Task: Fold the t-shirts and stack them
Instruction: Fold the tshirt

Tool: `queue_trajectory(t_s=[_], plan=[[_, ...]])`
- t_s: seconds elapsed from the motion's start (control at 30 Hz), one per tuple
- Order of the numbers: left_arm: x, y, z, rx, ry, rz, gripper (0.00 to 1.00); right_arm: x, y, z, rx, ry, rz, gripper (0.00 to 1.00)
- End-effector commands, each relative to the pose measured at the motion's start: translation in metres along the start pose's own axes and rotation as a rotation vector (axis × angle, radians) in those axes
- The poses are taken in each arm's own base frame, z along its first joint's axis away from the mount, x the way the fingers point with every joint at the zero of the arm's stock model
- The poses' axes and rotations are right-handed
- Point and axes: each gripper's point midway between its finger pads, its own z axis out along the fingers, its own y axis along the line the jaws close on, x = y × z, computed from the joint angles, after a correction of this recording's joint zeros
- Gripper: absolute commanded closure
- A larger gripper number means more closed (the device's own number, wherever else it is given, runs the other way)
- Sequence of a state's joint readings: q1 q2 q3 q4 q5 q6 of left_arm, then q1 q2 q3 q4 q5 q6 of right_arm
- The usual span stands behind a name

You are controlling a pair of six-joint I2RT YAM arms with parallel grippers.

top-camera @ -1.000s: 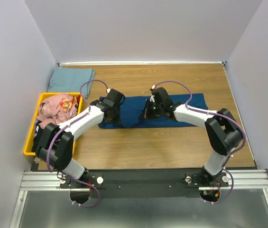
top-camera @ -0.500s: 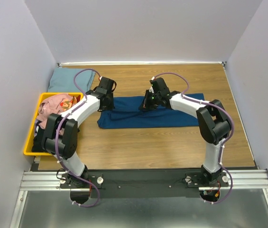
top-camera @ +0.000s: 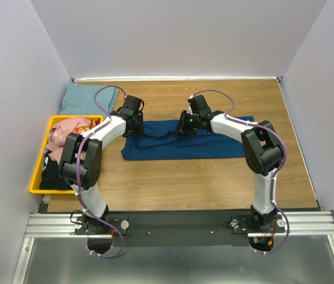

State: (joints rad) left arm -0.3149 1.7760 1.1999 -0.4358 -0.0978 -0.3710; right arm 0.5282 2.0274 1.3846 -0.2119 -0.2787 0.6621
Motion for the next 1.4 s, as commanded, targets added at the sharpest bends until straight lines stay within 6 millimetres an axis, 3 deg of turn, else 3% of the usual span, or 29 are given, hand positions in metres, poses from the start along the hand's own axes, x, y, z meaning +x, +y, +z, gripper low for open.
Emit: queue_trajectory(t_s=[0.0, 0.07, 0.23, 0.43, 0.47, 0.53, 0.6, 0.8, 1.0, 1.37], plan=[[-0.035, -0.001, -0.015, 0.002, -0.12, -0.03, 0.45, -0.019, 0.002, -0.013, 0.025, -0.054, -0.056, 0.67], [-0.05, 0.005, -0.033, -0.028, -0.196, -0.05, 0.4, -0.032, 0.009, -0.027, 0.027, -0.103, -0.094, 0.63], [-0.068, 0.019, -0.075, -0.061, -0.354, -0.102, 0.4, -0.042, 0.035, -0.044, -0.044, -0.133, -0.201, 0.61], [-0.06, 0.034, -0.125, -0.034, -0.548, -0.148, 0.41, -0.013, 0.074, -0.031, -0.212, -0.012, -0.298, 0.65], [-0.05, 0.039, -0.134, -0.029, -0.574, -0.15, 0.41, -0.003, 0.081, -0.028, -0.238, 0.013, -0.311, 0.67], [-0.048, 0.045, -0.145, -0.032, -0.622, -0.164, 0.32, 0.004, 0.085, -0.021, -0.249, 0.034, -0.319, 0.68], [-0.041, 0.05, -0.157, -0.028, -0.66, -0.164, 0.32, 0.016, 0.088, -0.013, -0.265, 0.072, -0.312, 0.68], [-0.035, 0.067, -0.188, -0.054, -0.778, -0.181, 0.13, 0.038, 0.076, 0.006, -0.237, 0.129, -0.282, 0.69], [-0.036, 0.068, -0.199, -0.024, -0.858, -0.2, 0.11, 0.042, 0.064, 0.021, -0.199, 0.14, -0.259, 0.69], [-0.035, 0.066, -0.187, -0.038, -0.808, -0.172, 0.11, 0.037, 0.055, 0.038, -0.154, 0.125, -0.244, 0.69]])
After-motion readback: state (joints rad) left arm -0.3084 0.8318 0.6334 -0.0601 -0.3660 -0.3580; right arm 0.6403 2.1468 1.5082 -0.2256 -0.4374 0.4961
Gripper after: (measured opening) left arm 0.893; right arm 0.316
